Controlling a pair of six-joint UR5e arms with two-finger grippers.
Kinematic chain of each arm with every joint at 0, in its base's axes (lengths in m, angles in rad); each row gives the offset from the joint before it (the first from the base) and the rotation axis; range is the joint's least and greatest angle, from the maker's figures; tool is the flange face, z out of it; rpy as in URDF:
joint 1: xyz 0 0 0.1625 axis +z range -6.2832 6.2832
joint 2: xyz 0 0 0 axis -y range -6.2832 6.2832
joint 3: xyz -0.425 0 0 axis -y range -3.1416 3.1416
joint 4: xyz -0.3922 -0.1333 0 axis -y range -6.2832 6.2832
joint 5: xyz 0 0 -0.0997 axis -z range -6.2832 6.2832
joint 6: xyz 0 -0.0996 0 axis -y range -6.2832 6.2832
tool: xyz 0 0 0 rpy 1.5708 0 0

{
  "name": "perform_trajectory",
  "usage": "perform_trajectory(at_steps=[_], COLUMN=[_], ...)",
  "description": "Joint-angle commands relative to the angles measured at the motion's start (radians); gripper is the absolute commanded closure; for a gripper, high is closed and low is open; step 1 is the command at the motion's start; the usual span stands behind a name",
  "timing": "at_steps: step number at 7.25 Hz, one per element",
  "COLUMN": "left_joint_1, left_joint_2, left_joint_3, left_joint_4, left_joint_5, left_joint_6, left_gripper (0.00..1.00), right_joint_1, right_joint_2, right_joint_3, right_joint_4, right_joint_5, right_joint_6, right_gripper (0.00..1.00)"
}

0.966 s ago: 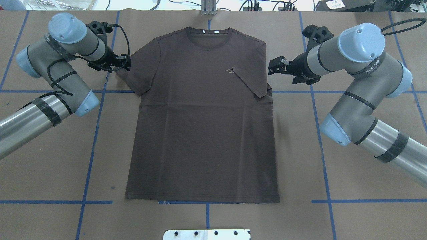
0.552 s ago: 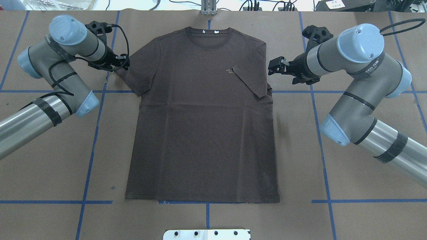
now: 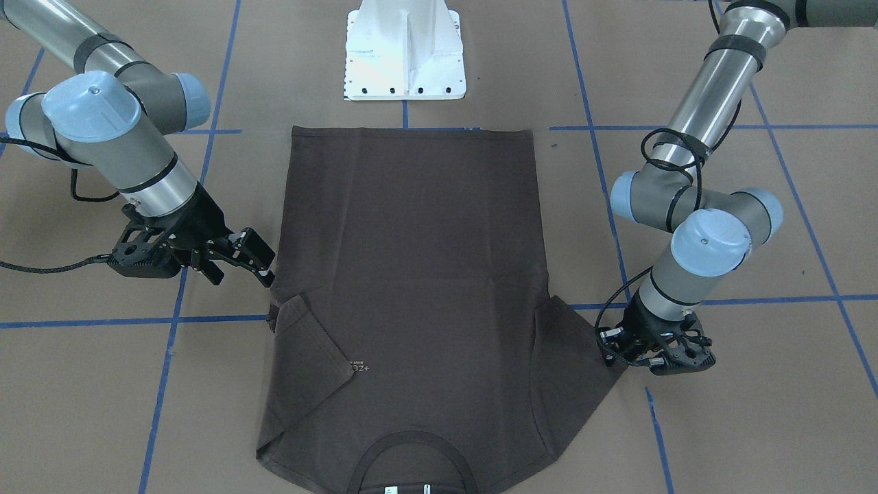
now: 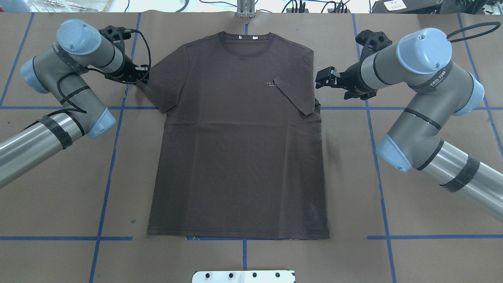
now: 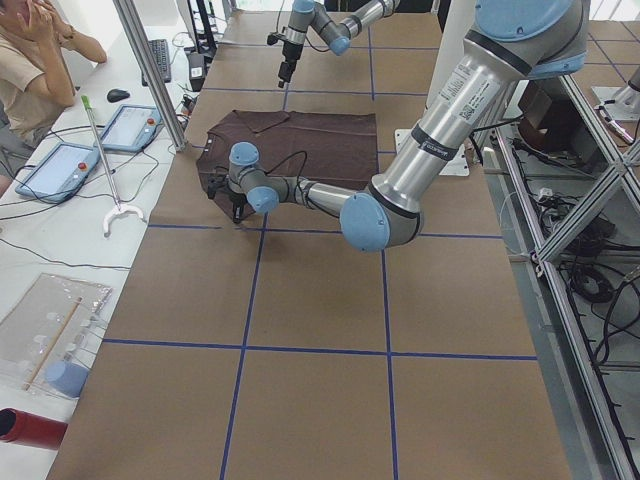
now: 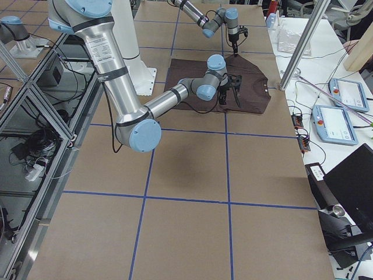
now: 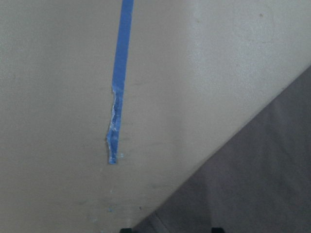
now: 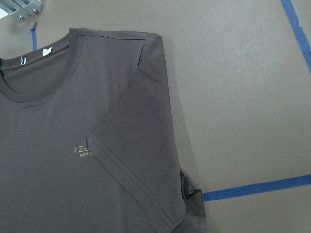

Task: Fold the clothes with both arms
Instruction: 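Reach the left gripper to the other sleeve while the right gripper holds back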

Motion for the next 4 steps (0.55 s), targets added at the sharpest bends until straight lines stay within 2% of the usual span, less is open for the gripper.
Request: perform_trajectory(at_steps=[1,3,4], left_joint_1=[0.0,0.0,0.001], left_joint_2=[-0.021,-0.032,-0.062], left_joint_3=[-0.005,-0.086,-0.119], left_joint_4=[0.003,0.032,0.061], left_joint_5=[-0.006,-0.053,-0.074], left_joint_6=[0.0,-0.01,-0.102], left_gripper=[1.0,1.0,1.0], right_joint_1=[0.0,0.0,-0.001], right_joint_2=[0.0,-0.001,-0.001], right_joint_3=[0.0,-0.002,-0.002], right_joint_4=[0.001,0.001,-0.001], right_joint_5=[0.0,0.0,0.0], right_joint_6=[0.0,-0.001,-0.001], right_gripper=[0.0,0.0,0.0])
